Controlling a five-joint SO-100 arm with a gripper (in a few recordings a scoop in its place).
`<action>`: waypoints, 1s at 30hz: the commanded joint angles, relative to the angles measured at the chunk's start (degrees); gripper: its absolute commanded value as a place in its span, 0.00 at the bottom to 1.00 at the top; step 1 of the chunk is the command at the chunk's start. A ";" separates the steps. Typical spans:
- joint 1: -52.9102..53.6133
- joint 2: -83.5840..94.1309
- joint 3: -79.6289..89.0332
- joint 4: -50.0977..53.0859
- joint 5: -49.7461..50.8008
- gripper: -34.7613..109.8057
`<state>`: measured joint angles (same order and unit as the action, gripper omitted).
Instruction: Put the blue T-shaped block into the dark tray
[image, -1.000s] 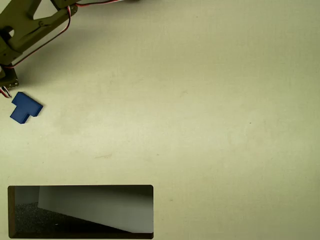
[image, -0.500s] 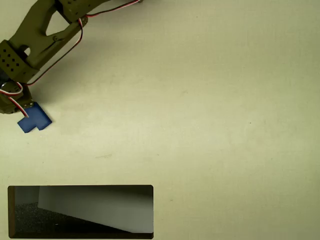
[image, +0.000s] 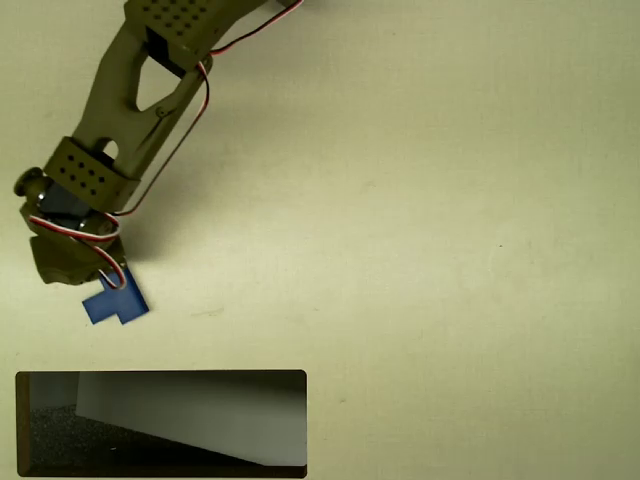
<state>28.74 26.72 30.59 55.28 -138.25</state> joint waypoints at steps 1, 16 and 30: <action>-1.58 -0.09 -0.70 0.26 1.85 0.24; 11.69 -5.89 -9.14 -2.90 -16.00 0.24; 0.09 -16.35 -16.52 -20.30 -2.99 0.24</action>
<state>29.97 10.46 14.94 35.95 -142.38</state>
